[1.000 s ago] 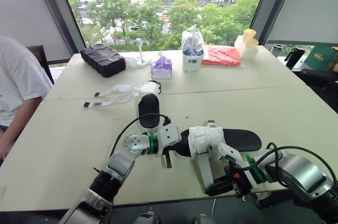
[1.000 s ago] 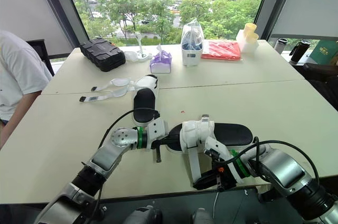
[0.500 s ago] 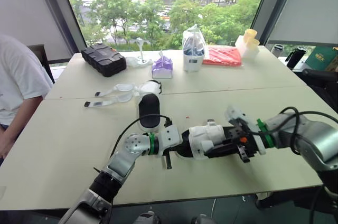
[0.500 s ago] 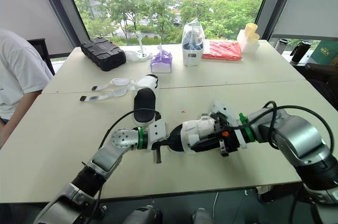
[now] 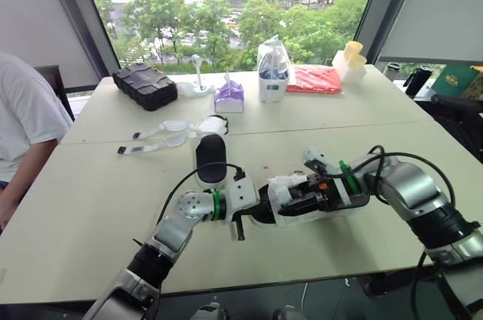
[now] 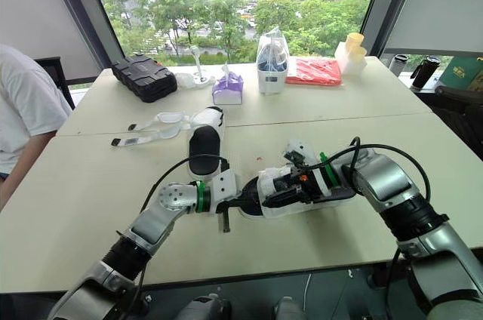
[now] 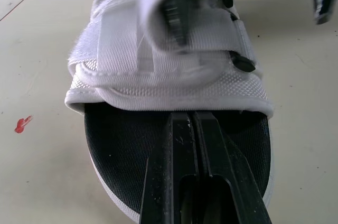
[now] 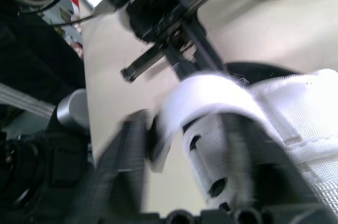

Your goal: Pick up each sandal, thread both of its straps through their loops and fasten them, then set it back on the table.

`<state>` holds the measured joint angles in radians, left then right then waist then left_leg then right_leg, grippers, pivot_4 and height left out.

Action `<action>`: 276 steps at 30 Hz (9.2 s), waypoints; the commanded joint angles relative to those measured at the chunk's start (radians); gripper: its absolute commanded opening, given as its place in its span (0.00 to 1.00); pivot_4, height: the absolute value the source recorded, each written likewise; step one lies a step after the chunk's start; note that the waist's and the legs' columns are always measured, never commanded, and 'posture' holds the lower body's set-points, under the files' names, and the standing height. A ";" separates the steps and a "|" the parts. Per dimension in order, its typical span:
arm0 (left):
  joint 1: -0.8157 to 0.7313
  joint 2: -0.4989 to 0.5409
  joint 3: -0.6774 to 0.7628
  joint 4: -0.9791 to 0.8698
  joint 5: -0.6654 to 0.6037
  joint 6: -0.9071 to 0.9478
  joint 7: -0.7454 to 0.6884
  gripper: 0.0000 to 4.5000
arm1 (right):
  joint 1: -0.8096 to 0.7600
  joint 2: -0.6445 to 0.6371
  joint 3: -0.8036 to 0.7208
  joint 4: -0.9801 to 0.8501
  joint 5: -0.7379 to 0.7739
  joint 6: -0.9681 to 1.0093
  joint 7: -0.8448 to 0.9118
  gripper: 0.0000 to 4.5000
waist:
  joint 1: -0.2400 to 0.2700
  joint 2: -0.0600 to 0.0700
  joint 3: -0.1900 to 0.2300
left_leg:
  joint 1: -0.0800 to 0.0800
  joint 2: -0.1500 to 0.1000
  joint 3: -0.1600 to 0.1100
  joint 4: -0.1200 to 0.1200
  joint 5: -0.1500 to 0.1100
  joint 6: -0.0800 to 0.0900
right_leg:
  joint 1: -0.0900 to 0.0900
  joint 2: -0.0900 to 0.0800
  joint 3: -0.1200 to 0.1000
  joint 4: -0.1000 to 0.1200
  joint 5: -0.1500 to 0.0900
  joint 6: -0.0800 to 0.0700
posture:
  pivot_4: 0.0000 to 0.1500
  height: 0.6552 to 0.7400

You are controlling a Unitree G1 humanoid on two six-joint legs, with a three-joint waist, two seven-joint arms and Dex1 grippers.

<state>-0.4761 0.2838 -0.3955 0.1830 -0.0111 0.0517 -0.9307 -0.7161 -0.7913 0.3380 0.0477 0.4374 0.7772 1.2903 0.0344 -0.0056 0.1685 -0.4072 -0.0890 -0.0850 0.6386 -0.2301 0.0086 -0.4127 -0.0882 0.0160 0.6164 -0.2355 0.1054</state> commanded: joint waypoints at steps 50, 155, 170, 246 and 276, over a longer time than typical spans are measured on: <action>0.049 0.083 -0.102 -0.014 0.069 -0.040 -0.080 0.00 | -0.330 0.149 -0.119 0.187 -0.095 0.077 0.233 0.02 | -0.025 0.001 0.000 | -0.003 -0.001 0.000 -0.007 0.001 -0.002 | -0.011 0.000 0.002 0.006 0.002 0.001 | 1.00 1.00; -0.018 0.133 0.186 -0.257 -0.185 0.229 -0.074 0.00 | 0.120 -0.178 -0.113 0.442 -1.025 -1.827 -0.905 0.99 | -0.049 0.002 0.000 | 0.015 -0.001 0.004 -0.010 0.002 -0.003 | 0.006 0.002 0.005 0.004 -0.001 0.003 | 1.00 1.00; 0.063 0.198 0.273 -0.392 -0.273 0.356 0.010 0.00 | -0.227 0.040 0.128 0.635 -1.505 -2.078 -1.376 0.69 | -0.047 -0.001 0.006 | 0.015 -0.002 0.003 -0.011 0.003 -0.004 | 0.005 0.005 0.007 0.005 -0.002 -0.001 | 1.00 1.00; -0.276 0.284 0.160 0.089 0.351 -0.080 0.436 0.39 | 0.180 0.132 -0.368 -0.577 -0.284 0.242 -0.218 1.00 | -0.026 -0.004 0.006 | -0.001 -0.001 0.002 -0.007 0.006 -0.008 | -0.013 0.001 0.005 0.014 0.002 0.001 | 1.00 1.00; -0.697 0.043 -0.021 1.035 0.601 -0.196 0.866 0.17 | 0.174 0.099 -0.257 -0.536 -0.158 0.207 -0.469 1.00 | -0.022 -0.006 0.007 | -0.002 -0.001 0.002 -0.006 0.006 -0.007 | -0.014 0.004 0.003 0.015 0.002 0.002 | 1.00 1.00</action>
<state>-1.1409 0.3250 -0.4147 1.2080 0.5819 -0.1262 -0.0772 -0.5294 -0.6837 0.0935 -0.4691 0.2647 0.9968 0.8289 0.0123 -0.0117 0.1756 -0.4096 -0.0903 -0.0829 0.6327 -0.2245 0.0012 -0.4265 -0.0845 0.0187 0.6318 -0.2335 0.1074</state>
